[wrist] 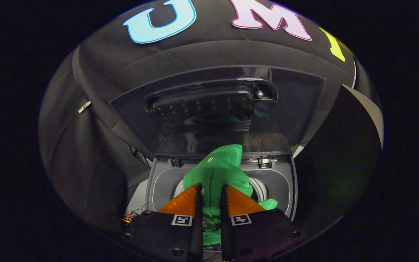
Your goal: Put the clothes into the washing machine and then close the washing machine lid.
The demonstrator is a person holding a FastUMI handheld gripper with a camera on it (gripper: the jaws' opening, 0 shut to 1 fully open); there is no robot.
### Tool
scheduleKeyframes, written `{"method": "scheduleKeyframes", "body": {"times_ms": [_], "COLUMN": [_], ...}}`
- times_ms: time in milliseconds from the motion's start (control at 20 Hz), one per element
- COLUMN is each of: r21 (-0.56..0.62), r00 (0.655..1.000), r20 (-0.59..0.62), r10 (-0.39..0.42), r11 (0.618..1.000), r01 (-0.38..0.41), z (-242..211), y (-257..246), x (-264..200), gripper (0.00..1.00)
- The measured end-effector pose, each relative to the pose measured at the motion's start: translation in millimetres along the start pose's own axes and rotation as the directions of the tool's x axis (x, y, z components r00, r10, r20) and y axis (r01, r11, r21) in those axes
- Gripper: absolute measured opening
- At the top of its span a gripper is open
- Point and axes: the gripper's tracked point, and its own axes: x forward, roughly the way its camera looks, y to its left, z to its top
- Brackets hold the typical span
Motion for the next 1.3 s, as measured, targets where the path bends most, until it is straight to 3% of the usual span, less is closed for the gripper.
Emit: {"method": "scheduleKeyframes", "body": {"times_ms": [200,450,1050,1200,1300], "r21": [0.010,0.002,-0.066,-0.110,-0.138], "r00": [0.999,0.999,0.995,0.965,0.915], "r20": [-0.025,-0.026,0.100,0.263,0.403], "r10": [-0.022,-0.046,0.005,-0.025,-0.011], "r11": [1.000,0.999,0.998,0.992,0.988], "r01": [0.022,0.047,0.002,0.055,0.073], "z": [-10,-10,-1,31,61], "y": [-9,-16,-10,-22,-20], "x": [8,7,-20,-41,-65], "gripper": [0.25,1.00,0.99,0.99,0.99]}}
